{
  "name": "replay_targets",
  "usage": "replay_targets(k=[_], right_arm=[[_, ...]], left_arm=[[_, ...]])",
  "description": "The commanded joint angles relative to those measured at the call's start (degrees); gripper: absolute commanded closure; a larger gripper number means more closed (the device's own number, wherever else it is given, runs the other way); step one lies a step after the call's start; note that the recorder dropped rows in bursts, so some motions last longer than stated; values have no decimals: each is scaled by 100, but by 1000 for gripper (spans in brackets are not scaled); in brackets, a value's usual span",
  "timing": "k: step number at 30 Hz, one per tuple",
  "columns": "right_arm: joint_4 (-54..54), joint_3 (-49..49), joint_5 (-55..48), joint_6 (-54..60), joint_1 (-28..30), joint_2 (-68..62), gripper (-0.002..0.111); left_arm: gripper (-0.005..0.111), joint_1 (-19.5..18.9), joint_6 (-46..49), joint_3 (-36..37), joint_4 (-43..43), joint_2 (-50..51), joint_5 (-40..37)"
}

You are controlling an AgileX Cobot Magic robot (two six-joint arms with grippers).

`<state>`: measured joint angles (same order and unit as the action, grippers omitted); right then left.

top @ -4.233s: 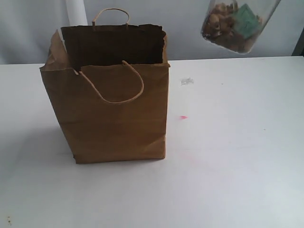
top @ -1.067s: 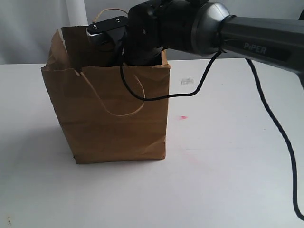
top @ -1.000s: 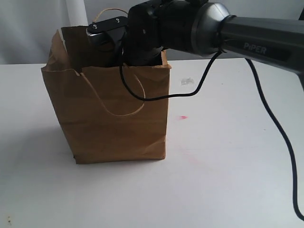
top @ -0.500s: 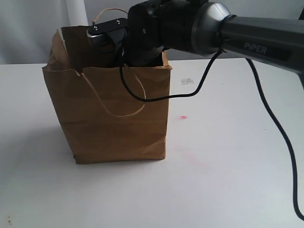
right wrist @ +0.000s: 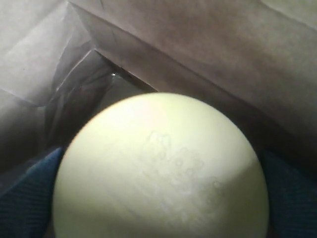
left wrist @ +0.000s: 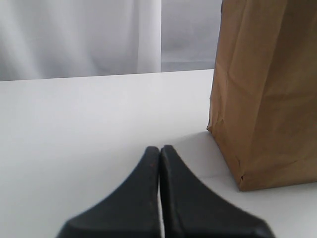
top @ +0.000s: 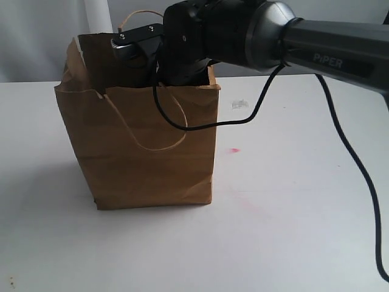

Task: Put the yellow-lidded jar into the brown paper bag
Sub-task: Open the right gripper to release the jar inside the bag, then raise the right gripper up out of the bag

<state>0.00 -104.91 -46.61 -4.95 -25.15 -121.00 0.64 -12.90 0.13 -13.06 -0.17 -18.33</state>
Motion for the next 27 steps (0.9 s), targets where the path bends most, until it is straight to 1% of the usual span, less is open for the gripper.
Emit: replay_targets(k=[1,3,11,12,14,22,27], right_arm=[[52,-25,-118,23,-14,51,21],[52,-25,-118,23,-14,51,13],[52,-25,-118,34,-14,51,13],[52,-25,-118,34,-14,51,12],[41,-25,-118,34,-14,51,3],[0,-25,38,62,-14,102,3],[0,-53,245,62,-19,455,3]], left_arm=[[106,30,-22,-13,22,17,54],[106,30,-22,-13,22,17,54],[106,30,-22,-13,22,17,54],[106,30,-22,-13,22,17,54],[106,30,-22,-13,22,17,54],[106,30,-22,-13,22,17,54],[106,30,-22,-13,22,17,54]])
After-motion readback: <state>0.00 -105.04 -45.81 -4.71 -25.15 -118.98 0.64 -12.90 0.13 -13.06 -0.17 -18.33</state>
